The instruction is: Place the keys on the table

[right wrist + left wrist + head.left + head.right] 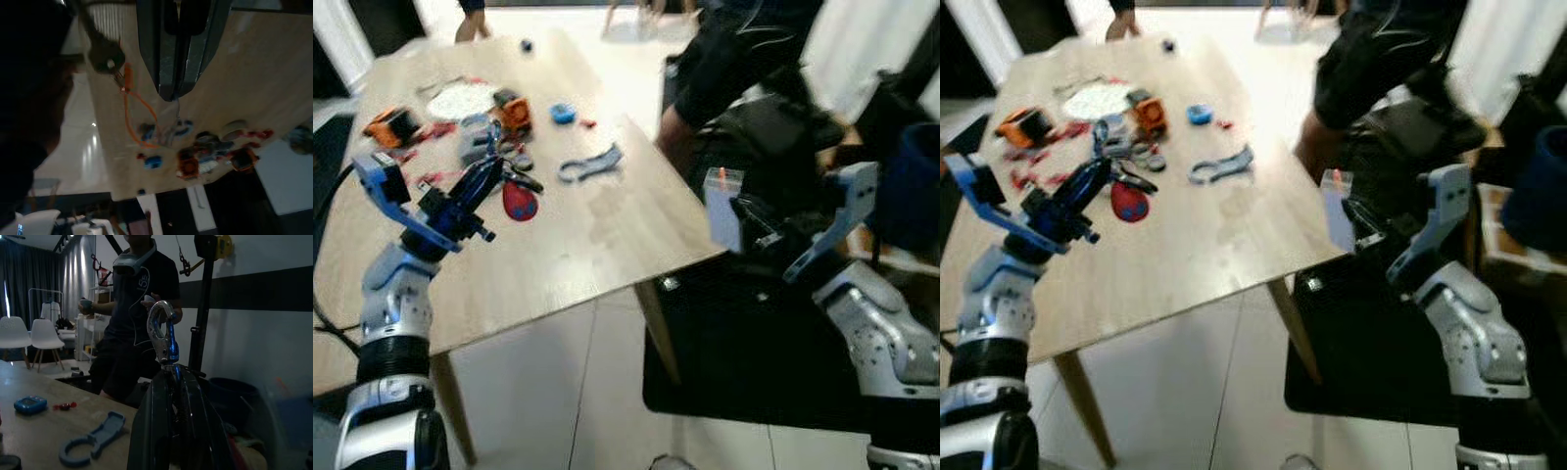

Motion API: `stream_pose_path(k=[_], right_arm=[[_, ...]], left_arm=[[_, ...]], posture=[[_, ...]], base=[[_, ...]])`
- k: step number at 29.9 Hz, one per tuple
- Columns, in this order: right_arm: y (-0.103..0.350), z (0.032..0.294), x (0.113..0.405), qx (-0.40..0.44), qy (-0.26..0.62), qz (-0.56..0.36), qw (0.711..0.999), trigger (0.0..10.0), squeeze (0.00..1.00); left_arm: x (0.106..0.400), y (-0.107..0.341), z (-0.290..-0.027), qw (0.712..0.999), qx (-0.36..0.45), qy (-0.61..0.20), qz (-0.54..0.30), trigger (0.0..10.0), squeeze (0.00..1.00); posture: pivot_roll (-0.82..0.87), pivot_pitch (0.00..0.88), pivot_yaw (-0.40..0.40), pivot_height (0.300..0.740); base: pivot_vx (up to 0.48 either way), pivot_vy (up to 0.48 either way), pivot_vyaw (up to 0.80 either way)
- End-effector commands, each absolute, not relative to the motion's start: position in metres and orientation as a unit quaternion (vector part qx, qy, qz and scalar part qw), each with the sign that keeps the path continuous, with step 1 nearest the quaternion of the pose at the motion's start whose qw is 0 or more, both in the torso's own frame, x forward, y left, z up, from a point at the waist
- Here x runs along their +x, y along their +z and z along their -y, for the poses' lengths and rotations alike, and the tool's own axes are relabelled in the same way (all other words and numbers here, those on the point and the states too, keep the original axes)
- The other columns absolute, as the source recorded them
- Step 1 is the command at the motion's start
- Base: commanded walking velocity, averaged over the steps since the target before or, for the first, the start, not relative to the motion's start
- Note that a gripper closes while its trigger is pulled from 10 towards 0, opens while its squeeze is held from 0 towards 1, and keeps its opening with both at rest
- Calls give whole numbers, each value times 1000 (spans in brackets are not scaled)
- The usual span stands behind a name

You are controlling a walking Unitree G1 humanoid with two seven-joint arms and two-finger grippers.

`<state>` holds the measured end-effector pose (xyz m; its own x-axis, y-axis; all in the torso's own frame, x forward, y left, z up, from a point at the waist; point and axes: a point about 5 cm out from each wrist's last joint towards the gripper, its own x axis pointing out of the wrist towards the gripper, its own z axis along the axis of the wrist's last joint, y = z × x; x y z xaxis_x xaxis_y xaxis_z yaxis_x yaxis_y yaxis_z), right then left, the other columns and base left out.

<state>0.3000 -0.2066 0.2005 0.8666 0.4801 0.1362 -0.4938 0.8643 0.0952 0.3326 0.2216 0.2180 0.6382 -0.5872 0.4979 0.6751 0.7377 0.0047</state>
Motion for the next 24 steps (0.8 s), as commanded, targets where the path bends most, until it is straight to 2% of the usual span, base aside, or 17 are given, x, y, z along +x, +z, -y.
stream_pose_path(k=[1, 9, 14, 22, 24], right_arm=[[195, 202, 303, 49, 251, 45, 966, 10000, 0], [191, 191, 306, 34, 267, 39, 962, 10000, 0], [195, 178, 302, 27, 315, 50, 947, 10000, 0], [194, 178, 306, 21, 307, 49, 950, 10000, 0], [184, 179, 308, 15, 296, 29, 955, 10000, 0]], left_arm=[[335, 225, -213, 902, -75, -347, 247, 10000, 0], [339, 222, -206, 911, -53, -338, 230, 10000, 0], [339, 220, -204, 918, -46, -326, 220, 10000, 0], [337, 219, -195, 915, -31, -343, 210, 10000, 0], [336, 220, -191, 912, -23, -352, 209, 10000, 0]], posture=[[-167, 66, 92, 740], [-165, 68, 100, 740], [-160, 69, 101, 740], [-159, 72, 100, 740], [-159, 72, 100, 740]], base=[[0, 0, 0], [0, 0, 0], [0, 0, 748], [0, 0, 781], [0, 0, 269]])
